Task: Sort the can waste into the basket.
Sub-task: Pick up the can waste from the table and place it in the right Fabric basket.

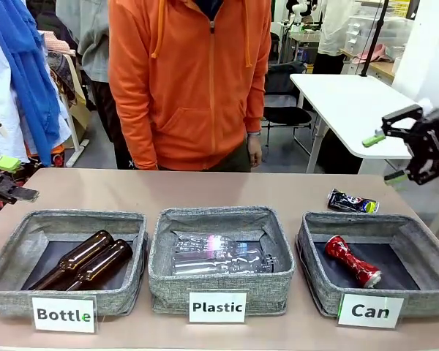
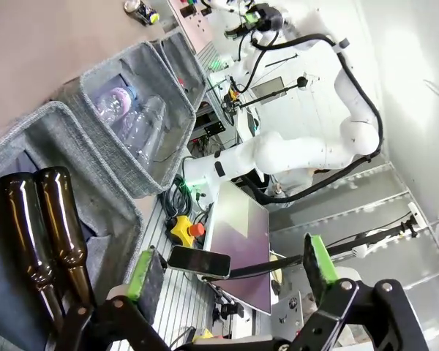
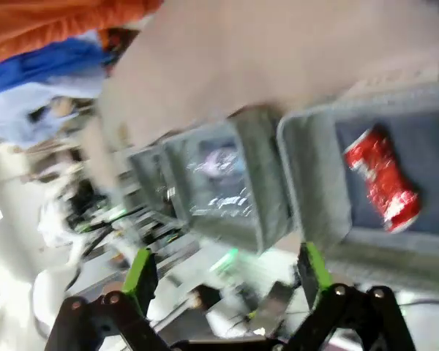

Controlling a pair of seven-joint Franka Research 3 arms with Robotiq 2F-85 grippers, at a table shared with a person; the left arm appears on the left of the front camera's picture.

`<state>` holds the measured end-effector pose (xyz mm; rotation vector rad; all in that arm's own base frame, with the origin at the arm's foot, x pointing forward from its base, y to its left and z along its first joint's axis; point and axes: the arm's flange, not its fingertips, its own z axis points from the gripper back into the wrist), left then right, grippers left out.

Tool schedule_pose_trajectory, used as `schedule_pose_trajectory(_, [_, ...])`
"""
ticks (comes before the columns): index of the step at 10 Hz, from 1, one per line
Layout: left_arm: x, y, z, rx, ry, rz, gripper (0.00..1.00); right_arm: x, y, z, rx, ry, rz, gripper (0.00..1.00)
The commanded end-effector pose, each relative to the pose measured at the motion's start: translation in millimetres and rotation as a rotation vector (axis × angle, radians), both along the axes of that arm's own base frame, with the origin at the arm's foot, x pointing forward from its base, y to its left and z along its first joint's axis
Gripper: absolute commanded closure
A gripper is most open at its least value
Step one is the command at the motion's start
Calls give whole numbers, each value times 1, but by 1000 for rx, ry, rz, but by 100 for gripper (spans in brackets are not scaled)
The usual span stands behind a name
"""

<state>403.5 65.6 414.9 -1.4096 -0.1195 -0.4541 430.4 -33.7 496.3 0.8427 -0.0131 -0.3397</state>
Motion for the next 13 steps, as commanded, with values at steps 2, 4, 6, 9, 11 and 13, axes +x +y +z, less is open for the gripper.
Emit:
schedule_pose_trajectory(2, [-3, -1, 3, 7, -1, -11, 0, 49, 1, -24, -814, -319, -94, 0])
schedule_pose_trajectory(4, [-3, -1, 3, 7, -1, -11, 0, 62, 12, -37, -1025, -450, -101, 0])
schedule_pose_trajectory(6, [-3, -1, 3, 7, -1, -11, 0, 69, 20, -42, -1087, -442, -156, 0])
schedule_pose_trajectory(9, [-3, -1, 3, 7, -1, -11, 0, 69, 8, -26, -759, -385, 58, 0])
schedule_pose_trajectory(11, [-3, -1, 3, 7, -1, -11, 0, 79, 4, -41, -814, -359, 222, 0])
schedule_pose_trajectory(13, [-3, -1, 3, 7, -1, -11, 0, 101, -18, -51, -763, -294, 478, 0])
